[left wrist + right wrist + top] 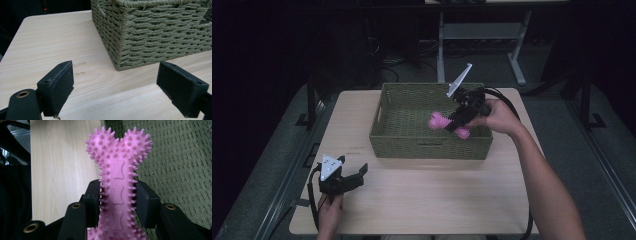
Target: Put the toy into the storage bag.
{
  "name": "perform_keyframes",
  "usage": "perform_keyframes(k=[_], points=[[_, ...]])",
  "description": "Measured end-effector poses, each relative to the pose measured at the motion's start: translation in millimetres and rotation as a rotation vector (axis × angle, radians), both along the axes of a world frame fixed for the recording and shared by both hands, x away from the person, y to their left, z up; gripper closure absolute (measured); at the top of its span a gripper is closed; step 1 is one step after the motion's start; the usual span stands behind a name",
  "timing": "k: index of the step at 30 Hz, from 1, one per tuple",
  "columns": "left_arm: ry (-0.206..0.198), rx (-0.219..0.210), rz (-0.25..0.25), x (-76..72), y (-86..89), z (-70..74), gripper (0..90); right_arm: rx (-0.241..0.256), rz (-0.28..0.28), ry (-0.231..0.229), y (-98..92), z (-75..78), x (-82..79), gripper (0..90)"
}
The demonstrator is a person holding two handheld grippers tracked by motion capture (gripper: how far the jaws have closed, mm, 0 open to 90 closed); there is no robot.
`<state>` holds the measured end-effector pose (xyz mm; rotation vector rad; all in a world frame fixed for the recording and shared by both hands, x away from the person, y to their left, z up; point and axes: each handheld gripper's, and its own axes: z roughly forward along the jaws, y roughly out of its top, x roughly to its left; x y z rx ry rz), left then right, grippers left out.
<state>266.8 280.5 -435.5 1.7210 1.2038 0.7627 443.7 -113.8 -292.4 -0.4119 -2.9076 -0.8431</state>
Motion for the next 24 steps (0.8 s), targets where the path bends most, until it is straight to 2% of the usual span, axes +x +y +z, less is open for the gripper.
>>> perform_keyframes(k=[7,14,24], points=[[0.001,-0.001,0.000,-0.3,0.3,0.0,13.6,-0.005,-0.023,0.018,-2.3,-5.7,8.7,58.0],[0.001,0.002,-0.002,0.3,-1.0,-0.1,13.7,-0.008,-0.020,0.031,-0.1,-10.8,15.9,58.0],[0.000,0.001,0.000,-0.2,0.4,0.1,13.7,-0.024,-0.034,0.026,2.0,-6.7,24.1,58.0]])
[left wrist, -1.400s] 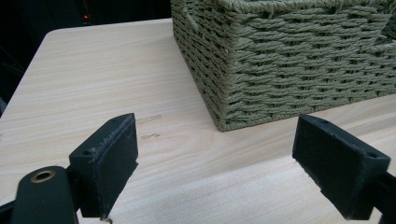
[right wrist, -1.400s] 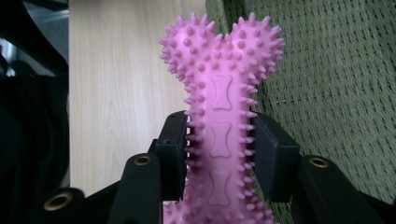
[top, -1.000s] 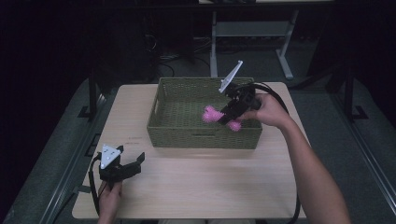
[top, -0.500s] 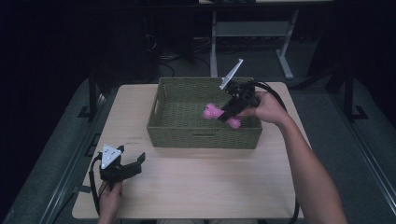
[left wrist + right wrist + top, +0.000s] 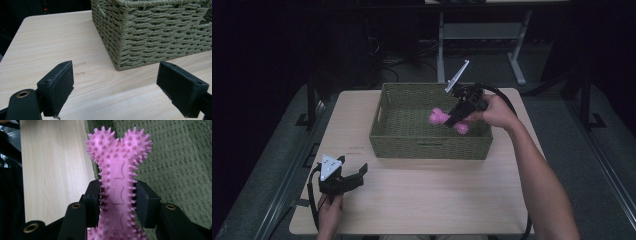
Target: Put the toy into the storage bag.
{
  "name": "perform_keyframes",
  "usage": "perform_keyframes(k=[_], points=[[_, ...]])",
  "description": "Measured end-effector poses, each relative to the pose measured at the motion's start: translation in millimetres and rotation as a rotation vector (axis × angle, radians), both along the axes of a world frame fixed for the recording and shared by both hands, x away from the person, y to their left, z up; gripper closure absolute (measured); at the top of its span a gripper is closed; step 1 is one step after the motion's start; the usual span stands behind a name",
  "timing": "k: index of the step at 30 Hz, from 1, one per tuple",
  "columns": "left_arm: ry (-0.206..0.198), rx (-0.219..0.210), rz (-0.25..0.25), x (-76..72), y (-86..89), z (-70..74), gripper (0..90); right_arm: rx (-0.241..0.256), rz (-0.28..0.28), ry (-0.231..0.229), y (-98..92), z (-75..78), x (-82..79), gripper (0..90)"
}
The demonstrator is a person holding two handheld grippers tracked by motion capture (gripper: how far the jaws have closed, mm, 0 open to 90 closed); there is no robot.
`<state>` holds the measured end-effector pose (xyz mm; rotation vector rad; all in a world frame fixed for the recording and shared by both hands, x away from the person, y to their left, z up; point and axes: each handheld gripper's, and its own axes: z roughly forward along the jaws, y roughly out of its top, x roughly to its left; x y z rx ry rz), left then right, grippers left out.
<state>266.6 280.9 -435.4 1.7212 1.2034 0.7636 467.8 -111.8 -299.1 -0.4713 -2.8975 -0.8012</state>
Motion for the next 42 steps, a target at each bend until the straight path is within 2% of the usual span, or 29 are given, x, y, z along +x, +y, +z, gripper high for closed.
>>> perform_keyframes(k=[24,30,42], points=[[0.002,0.001,-0.003,0.5,-1.2,-0.2,13.7,-0.030,-0.034,0.041,0.5,-22.0,21.2,57.9],[0.005,0.007,-0.007,1.3,-1.9,-0.7,13.7,-0.023,-0.049,0.042,-1.8,-26.8,26.9,57.9],[0.004,0.005,-0.007,0.8,-1.4,-0.6,13.7,-0.040,-0.043,0.053,4.9,-40.3,32.2,57.8]])
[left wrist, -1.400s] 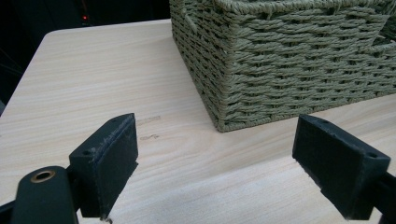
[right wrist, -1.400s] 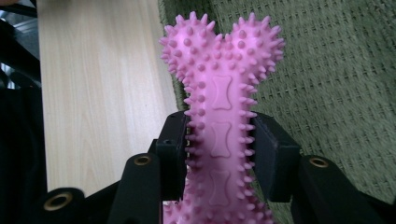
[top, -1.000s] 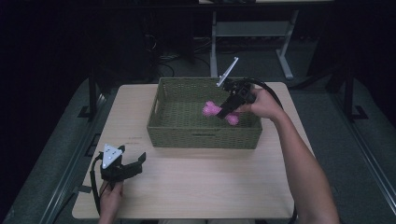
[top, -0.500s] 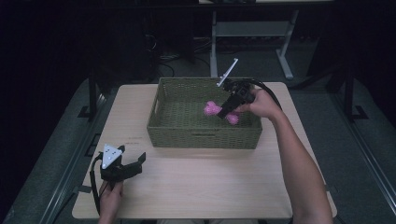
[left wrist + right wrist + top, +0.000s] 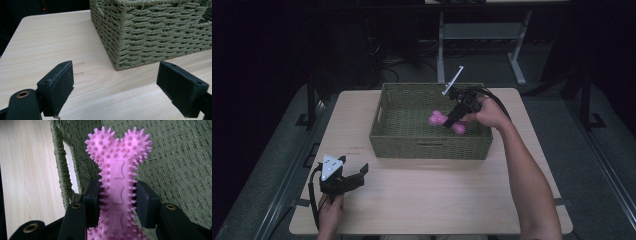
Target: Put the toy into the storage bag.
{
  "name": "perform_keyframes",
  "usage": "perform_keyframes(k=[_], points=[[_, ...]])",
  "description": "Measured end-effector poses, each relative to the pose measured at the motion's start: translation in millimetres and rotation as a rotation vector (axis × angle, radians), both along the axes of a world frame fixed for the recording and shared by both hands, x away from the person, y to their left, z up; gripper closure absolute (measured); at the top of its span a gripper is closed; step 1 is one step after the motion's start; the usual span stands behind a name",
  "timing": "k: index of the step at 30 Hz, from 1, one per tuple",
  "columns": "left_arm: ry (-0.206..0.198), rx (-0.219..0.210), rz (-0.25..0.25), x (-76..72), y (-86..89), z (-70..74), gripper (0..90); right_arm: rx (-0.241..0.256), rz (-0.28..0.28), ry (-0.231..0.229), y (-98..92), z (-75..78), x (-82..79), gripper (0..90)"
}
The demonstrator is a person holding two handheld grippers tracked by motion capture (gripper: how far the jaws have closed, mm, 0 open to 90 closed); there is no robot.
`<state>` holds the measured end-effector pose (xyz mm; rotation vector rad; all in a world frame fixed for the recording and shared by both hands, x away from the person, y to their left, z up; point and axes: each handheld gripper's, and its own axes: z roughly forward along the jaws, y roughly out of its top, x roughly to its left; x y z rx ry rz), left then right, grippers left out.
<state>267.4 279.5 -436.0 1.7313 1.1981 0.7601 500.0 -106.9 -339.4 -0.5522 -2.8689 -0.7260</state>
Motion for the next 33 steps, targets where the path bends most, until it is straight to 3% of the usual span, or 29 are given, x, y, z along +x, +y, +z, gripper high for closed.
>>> perform_keyframes(k=[33], points=[[0.001,-0.005,0.002,0.9,-0.4,-0.1,13.7,-0.012,-0.015,0.048,1.1,-20.5,1.7,57.6]])
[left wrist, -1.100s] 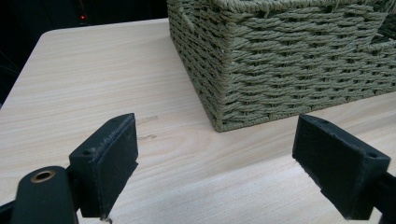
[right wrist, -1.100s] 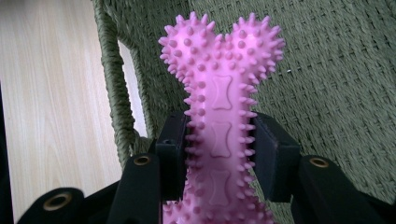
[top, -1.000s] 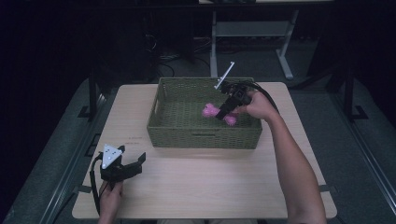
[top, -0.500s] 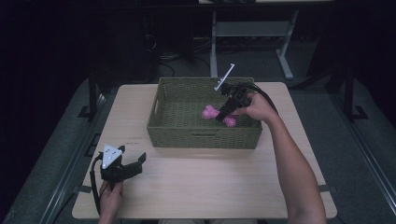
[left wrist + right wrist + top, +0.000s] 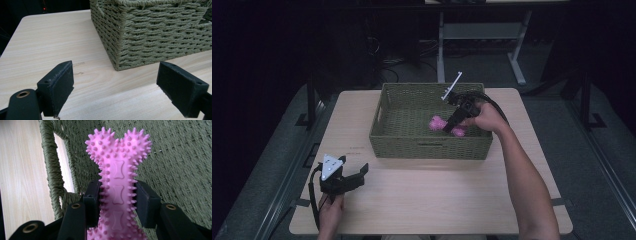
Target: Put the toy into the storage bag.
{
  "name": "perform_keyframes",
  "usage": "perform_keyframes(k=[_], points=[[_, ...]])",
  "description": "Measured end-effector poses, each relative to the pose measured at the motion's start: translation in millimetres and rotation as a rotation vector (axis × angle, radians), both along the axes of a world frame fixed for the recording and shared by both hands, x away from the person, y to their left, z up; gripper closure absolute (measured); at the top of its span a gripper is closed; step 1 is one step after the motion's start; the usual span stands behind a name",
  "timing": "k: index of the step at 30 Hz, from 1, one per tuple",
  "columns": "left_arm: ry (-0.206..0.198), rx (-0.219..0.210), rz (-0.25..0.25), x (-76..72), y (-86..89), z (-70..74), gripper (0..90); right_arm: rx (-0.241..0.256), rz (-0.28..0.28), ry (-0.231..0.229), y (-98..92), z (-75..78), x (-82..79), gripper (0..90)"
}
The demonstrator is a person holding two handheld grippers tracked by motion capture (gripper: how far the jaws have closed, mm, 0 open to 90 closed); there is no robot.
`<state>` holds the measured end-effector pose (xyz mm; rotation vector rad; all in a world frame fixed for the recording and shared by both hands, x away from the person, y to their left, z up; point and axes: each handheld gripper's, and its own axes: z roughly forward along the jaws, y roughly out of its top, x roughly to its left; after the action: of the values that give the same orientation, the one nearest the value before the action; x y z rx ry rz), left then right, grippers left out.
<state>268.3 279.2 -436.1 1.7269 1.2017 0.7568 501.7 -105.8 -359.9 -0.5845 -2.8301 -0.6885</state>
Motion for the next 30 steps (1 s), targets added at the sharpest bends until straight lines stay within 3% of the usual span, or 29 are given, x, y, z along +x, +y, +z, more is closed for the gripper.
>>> perform_keyframes(k=[30], points=[[-0.003,-0.007,-0.002,-0.3,0.8,0.7,13.7,-0.005,-0.009,0.045,8.1,-18.8,2.4,57.0]])
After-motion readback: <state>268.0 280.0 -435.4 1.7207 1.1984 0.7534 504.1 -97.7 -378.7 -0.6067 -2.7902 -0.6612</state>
